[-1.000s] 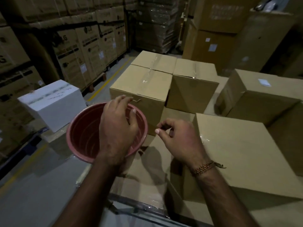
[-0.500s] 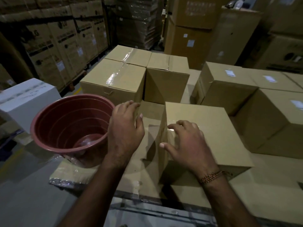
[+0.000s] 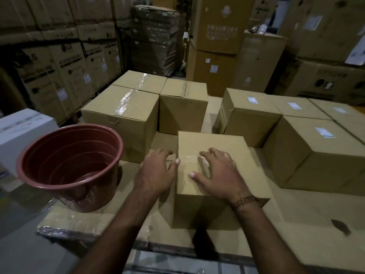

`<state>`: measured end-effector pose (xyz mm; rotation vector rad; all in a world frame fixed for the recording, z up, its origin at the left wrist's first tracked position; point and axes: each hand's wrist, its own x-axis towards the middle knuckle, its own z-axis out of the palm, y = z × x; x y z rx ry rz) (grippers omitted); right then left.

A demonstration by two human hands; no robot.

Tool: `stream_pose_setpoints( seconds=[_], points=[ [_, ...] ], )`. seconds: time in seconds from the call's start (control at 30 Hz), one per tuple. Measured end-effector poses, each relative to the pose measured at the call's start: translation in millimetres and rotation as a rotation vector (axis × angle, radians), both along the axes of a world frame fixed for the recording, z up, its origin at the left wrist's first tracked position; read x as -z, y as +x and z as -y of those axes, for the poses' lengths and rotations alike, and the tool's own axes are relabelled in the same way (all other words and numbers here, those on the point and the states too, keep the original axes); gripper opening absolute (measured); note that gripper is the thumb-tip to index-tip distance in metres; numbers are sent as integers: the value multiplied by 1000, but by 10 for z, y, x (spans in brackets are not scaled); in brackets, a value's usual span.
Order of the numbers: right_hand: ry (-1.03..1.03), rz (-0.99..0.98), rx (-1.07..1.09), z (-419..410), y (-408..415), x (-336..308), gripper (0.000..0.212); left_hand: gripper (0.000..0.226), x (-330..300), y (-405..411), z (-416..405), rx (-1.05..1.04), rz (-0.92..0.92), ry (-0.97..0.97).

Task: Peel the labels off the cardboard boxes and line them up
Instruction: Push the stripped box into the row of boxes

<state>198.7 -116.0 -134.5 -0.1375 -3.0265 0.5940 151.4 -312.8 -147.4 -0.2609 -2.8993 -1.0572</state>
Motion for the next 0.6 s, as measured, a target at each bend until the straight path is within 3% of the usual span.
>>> stream_pose_setpoints(
  seconds=[0.23, 0.43, 0.6],
  points=[
    [39, 5, -84, -274, -194, 96, 54, 58, 35, 280, -260, 9, 132, 9],
    [96, 9, -135, -321, -509, 46, 65, 54, 170, 411, -344, -69, 228, 67],
    [148, 50, -191, -341, -825, -8, 77, 64, 230, 526, -394, -157, 366, 208]
  ],
)
